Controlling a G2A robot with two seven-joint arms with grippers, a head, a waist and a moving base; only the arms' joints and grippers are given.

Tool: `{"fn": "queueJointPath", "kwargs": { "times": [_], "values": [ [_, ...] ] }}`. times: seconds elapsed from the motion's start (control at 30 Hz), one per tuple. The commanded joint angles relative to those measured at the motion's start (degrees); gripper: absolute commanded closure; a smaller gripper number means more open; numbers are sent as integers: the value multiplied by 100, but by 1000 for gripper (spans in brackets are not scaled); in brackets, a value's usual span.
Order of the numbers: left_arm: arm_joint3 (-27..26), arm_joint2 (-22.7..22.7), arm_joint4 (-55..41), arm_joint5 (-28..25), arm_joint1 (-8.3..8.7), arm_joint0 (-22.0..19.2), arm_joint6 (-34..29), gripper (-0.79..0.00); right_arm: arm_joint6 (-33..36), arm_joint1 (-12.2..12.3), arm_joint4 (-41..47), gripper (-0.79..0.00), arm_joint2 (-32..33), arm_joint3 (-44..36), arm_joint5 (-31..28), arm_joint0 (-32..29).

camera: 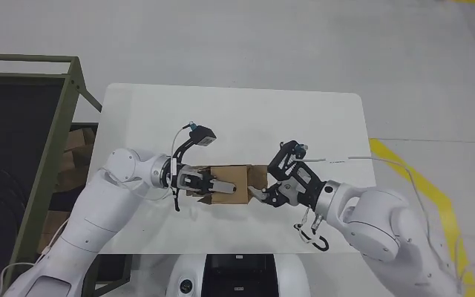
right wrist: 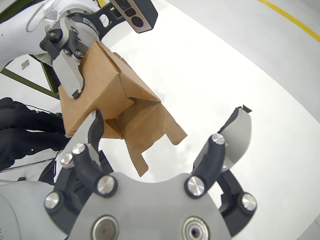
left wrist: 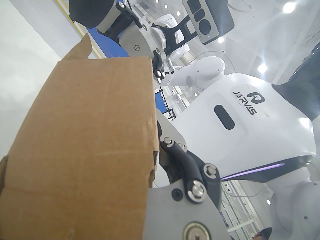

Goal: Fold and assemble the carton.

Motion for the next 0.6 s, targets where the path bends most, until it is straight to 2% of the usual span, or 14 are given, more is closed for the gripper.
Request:
{"fn": "queueJointPath", "kwargs": {
  "times": [0.0,0.57],
  "values": [
    [2,7,0,-4,2,-3,4,0,-16,-6,-11,-785,-27,14,-8,14],
    [-67,16,-88,20,34,8,-20,0,-116,-59,276,-785,-191,189,-267,152]
  ]
}}
